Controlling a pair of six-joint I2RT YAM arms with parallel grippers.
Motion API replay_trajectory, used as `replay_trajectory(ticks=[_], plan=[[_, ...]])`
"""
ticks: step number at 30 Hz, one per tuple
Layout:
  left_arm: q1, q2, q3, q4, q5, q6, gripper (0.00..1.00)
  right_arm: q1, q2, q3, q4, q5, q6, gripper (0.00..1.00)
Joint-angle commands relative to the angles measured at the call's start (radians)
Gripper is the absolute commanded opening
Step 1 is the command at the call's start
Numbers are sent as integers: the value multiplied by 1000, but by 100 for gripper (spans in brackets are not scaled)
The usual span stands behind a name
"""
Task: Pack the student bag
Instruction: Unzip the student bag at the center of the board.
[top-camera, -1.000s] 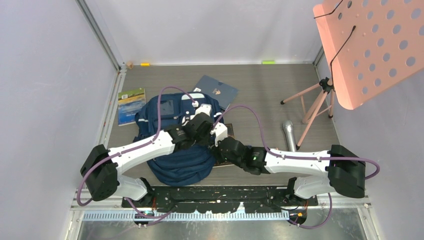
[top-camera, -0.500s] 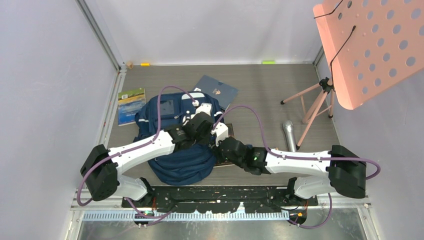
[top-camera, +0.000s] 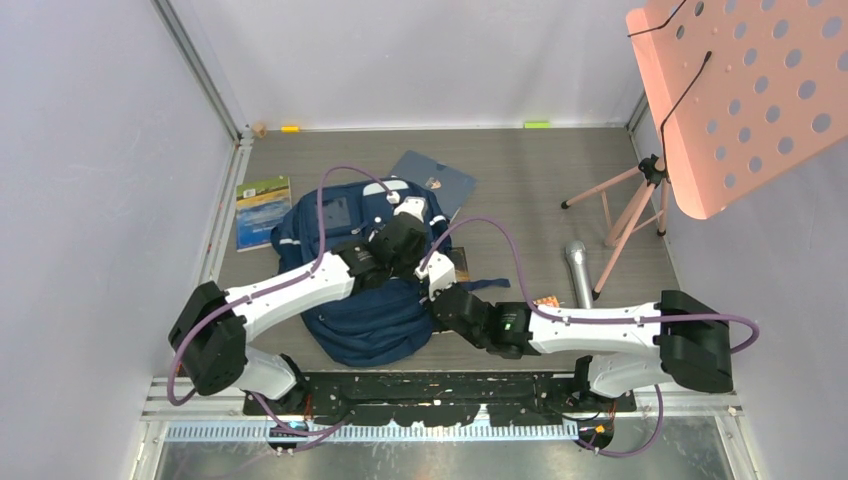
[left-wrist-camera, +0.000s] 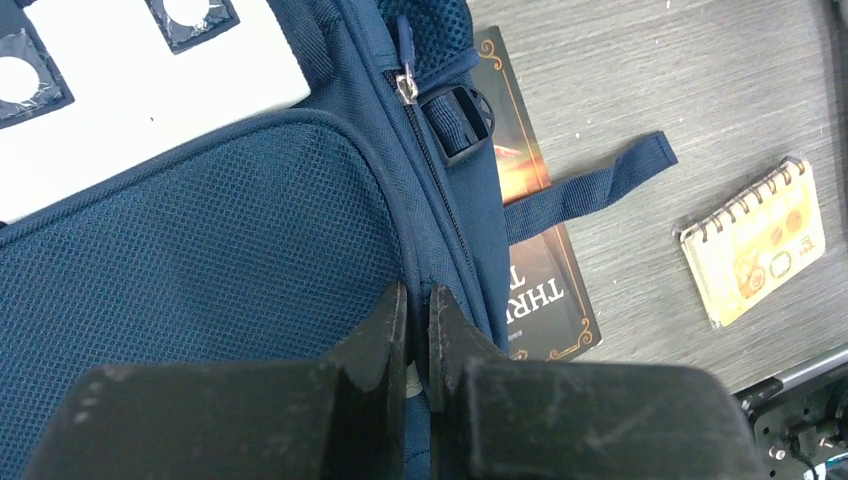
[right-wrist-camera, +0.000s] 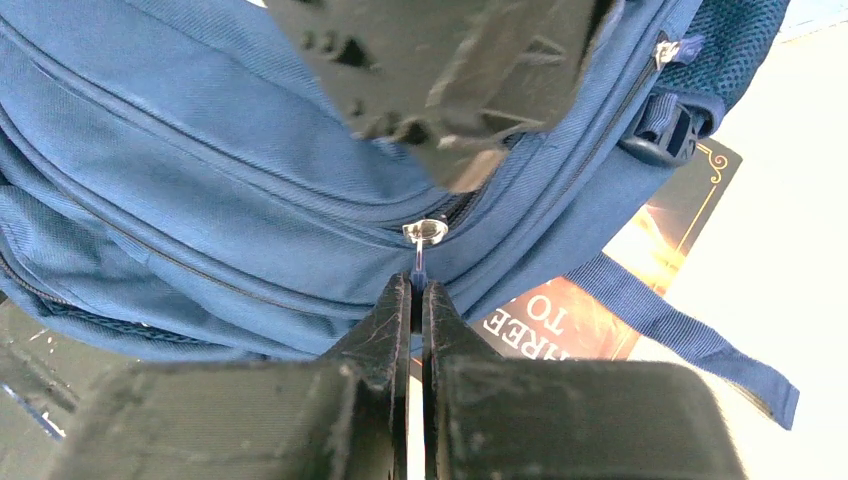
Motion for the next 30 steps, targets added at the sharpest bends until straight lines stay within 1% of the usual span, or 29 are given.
replay_trajectory(ticks=[1,8,14,22,25,29,30], plan=[[58,52,102,276,-66,31,0,64,23,76,14,-23,10,1],[89,142,186,351,-49,28,0,88,62,115,53,-14,15,1],[115,218,251,420,-49,-2,0,88,91,134,90,43,32,0],[154,302,332,477,-56,-41,0,88,154,167,122,63,34,0],[170,325,352,492,-42,-57,0,87,165,180,112,99,28,1],[187,315,342,509,20,-16,0,59,150,183,58,136,35,0],[192,304,332,509,43,-5,7,48,134,180,50,132,39,1]])
